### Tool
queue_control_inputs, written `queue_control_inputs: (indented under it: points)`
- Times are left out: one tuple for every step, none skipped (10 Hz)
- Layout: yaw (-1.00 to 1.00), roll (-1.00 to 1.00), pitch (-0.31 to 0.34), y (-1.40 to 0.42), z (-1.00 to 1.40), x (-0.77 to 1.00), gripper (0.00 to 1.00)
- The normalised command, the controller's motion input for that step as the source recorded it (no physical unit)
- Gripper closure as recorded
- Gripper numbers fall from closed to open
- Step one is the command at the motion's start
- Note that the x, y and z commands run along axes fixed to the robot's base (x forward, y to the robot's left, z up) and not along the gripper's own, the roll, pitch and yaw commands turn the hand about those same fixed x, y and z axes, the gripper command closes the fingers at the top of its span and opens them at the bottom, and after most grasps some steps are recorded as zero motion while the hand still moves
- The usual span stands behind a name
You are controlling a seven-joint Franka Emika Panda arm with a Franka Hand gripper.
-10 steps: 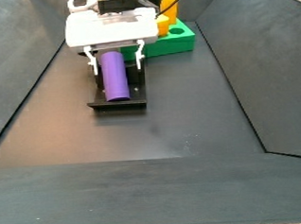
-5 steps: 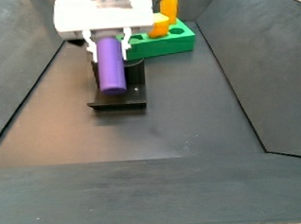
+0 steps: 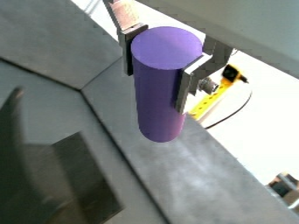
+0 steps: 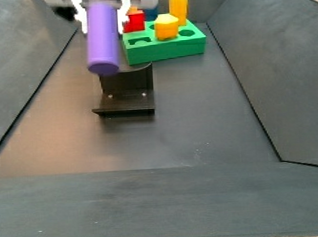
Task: Pick up the round object. Move up. Place the round object on the fixture. Regrasp the round object. Move to above the board. Insert the round object.
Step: Move to above the board.
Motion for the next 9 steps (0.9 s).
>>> queue_control_inputs:
  points:
    - [-0.29,-0.07,-0.093,0.12,1.00,-0.01,1.00]
    - [-0.27,-0.08,-0.022,0.12,1.00,-0.03,1.00]
    - [-0.23,-0.10,0.042,0.09,0.82,-0.05,1.00]
    - [-0.21,-0.10,0.069,0.07,0.69,-0.05,1.00]
    - [-0.15,-0.11,0.106,0.04,0.42,-0.05,1.00]
    - [-0.11,-0.11,0.124,0.03,0.23,-0.05,1.00]
    - [-0.17,-1.00,0.087,-1.00,0.29,-0.58,1.00]
    - [-0.16,-1.00,0.084,-1.00,0.29,-0.58,1.00]
    - [-0.15,-1.00,0.079,-1.00,0.31,-0.62,1.00]
